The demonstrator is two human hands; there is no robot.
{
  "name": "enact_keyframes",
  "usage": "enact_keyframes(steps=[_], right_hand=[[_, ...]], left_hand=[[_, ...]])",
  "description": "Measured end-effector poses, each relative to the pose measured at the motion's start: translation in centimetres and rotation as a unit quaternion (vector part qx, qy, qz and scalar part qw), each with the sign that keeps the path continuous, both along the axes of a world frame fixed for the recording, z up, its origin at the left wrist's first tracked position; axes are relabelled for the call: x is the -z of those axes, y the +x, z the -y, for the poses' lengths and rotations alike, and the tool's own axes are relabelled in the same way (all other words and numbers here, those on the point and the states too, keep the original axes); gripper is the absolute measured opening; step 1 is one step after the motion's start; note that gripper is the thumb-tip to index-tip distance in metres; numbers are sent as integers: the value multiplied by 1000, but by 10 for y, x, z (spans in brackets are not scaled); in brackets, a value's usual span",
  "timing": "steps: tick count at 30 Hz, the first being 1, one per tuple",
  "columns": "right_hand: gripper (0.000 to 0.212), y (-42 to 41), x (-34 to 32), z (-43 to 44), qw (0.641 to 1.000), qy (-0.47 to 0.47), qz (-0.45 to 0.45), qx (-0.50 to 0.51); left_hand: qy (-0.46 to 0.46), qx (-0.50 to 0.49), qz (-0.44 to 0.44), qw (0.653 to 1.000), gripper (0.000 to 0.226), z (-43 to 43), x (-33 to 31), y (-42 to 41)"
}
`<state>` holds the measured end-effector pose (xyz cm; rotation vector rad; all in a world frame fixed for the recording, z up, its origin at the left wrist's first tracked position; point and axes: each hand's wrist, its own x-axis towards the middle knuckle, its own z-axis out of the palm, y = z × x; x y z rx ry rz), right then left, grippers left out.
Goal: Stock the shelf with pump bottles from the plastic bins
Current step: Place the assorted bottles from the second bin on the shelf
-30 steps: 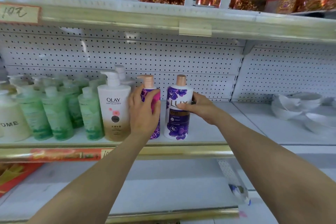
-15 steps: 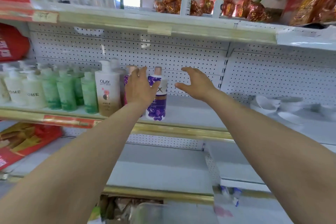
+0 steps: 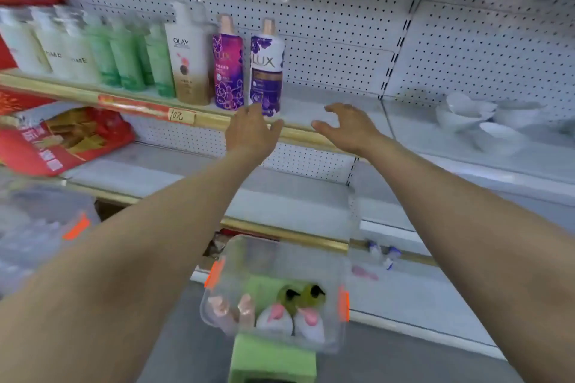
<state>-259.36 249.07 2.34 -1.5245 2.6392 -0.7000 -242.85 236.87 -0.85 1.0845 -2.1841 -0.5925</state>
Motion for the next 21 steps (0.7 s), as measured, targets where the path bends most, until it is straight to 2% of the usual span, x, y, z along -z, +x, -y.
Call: enact_keyframes(steps=[4,12,17,21], right_hand=[[64,6,56,-5,998,26,47,17],[62,32,193,-9,975,122,184,24],[65,52,281,-40,930,198,299,75],[64,72,343,-75,894,212,370,140]], left_hand=[[66,32,44,996,67,-4,60,12],[223,72,114,965,64,-6,197,40],[322,128,173,922,62,-31,281,57],[388,192,208,877,67,-58,342,65]])
